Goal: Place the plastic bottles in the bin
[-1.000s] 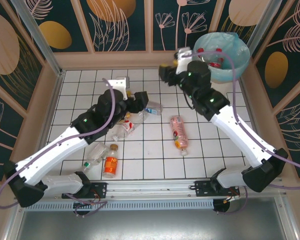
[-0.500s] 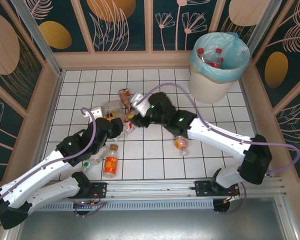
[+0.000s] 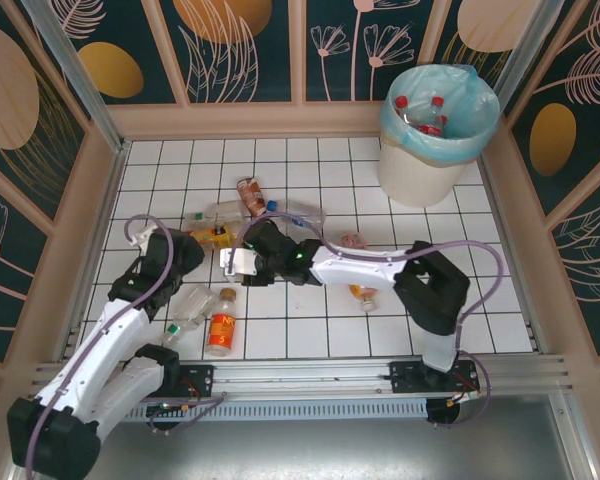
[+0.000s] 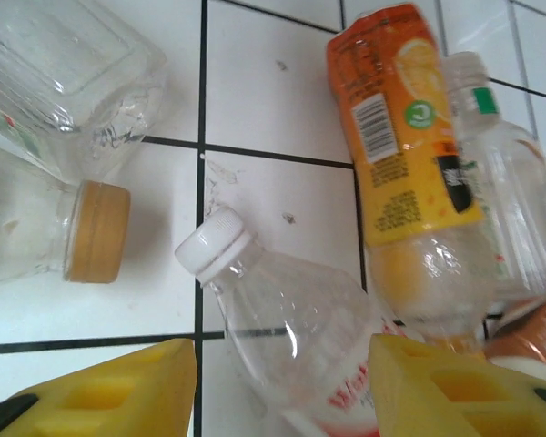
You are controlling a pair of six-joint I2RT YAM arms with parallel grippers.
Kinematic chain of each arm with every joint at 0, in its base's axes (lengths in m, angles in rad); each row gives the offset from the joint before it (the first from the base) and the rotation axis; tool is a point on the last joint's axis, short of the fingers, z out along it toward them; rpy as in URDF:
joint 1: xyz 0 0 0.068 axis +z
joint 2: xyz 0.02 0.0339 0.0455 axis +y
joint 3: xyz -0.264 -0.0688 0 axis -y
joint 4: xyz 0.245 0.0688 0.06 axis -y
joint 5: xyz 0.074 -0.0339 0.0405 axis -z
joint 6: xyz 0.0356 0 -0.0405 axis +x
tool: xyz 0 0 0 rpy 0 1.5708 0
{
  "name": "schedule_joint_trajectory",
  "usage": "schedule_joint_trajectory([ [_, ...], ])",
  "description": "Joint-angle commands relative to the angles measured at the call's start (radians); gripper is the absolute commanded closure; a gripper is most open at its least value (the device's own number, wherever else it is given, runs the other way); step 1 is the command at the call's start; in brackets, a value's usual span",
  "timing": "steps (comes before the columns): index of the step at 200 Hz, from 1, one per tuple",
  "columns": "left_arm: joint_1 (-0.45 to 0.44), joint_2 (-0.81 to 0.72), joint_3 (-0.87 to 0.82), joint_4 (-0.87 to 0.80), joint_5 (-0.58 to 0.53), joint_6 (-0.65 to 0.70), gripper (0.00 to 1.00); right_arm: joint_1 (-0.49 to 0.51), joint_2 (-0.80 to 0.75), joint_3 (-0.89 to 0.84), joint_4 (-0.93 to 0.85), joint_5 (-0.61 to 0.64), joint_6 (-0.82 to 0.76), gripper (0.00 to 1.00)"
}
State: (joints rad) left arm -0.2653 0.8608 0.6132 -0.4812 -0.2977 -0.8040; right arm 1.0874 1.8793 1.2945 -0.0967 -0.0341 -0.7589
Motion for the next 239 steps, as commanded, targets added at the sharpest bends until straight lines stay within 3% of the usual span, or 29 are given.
schedule_joint_trajectory([
  [1,0.066,0.062,-0.012,0.134,0.166,0.093,0.23,0.012,0.068,0.101,-0.032,-0.004,-0.067,0.47],
  [29,0.090,0.132,-0.030,0.200,0.246,0.113,0.22,0.028,0.145,0.188,-0.098,0.036,-0.119,0.46],
  [72,0.104,0.215,-0.042,0.239,0.265,0.184,0.22,0.043,0.242,0.298,-0.210,0.071,-0.165,0.43],
  [130,0.124,0.195,-0.062,0.233,0.267,0.176,0.19,0.061,0.285,0.281,-0.155,0.162,-0.212,0.38],
  [168,0.140,0.135,-0.037,0.183,0.197,0.169,0.18,0.074,0.284,0.268,-0.160,0.156,-0.228,0.37],
  [239,0.141,-0.090,-0.027,0.111,-0.081,0.169,0.16,0.074,0.330,0.313,-0.209,0.147,-0.243,0.38],
])
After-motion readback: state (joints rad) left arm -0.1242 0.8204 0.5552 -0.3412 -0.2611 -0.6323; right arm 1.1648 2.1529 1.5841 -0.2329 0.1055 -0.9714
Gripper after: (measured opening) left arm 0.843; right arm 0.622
